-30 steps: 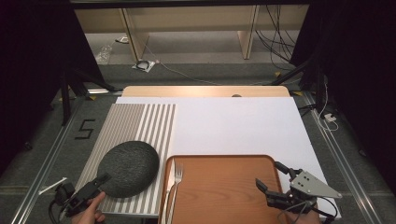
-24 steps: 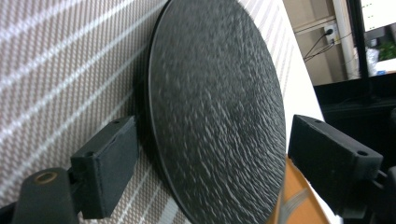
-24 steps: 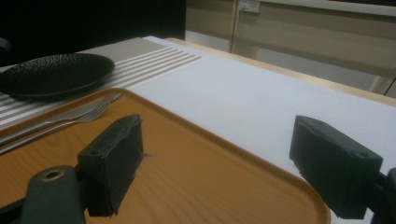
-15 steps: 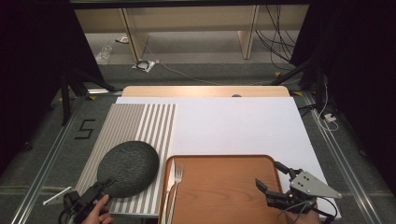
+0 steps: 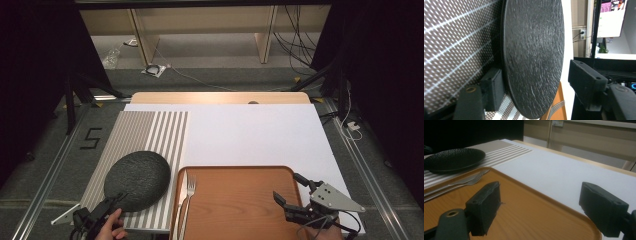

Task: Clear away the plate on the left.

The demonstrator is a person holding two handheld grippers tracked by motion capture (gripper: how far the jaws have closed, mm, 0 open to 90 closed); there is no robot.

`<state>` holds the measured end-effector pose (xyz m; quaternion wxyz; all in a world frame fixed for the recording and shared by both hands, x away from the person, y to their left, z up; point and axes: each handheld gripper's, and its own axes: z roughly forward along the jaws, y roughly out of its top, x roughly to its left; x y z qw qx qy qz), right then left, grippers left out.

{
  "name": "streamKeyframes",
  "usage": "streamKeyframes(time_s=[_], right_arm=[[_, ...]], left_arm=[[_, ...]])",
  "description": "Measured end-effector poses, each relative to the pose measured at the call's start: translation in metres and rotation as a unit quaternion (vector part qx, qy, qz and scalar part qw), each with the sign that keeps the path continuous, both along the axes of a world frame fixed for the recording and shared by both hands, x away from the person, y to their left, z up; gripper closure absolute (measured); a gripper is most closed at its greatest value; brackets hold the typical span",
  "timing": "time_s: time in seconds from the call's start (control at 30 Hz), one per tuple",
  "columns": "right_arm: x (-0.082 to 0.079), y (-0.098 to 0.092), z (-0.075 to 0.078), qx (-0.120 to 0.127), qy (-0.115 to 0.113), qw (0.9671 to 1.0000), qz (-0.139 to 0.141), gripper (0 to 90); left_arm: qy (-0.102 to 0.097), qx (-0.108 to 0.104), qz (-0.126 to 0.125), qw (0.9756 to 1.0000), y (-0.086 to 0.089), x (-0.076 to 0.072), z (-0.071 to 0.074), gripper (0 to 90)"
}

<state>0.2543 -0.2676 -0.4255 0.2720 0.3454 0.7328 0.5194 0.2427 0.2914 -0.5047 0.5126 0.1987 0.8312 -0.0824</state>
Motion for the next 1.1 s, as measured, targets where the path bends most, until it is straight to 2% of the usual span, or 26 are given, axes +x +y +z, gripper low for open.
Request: streamKeyframes(time_s=[0.13, 0.5, 0.8, 1.1], right_arm=[[0.0, 0.0, 0.0, 0.0, 0.0, 1.0, 0.0, 18.3], [0.001, 0.001, -0.001, -0.001, 0.003, 1.0, 0.0, 18.3], [0.002, 0.001, -0.002, -0.002, 0.004, 1.0, 0.002, 18.3], [0.002, 0.002, -0.002, -0.004, 0.005, 1.0, 0.004, 18.4]], left_arm=[[0.004, -0.019, 0.008, 0.9998, -0.004, 0.0, -0.004, 38.9], [0.014, -0.027, 0.031, 0.9991, -0.007, 0.002, -0.01, 49.7], [0.015, -0.041, 0.04, 0.9983, -0.008, 0.004, -0.014, 53.5], [0.024, -0.059, 0.048, 0.9968, -0.007, 0.002, -0.019, 69.1]])
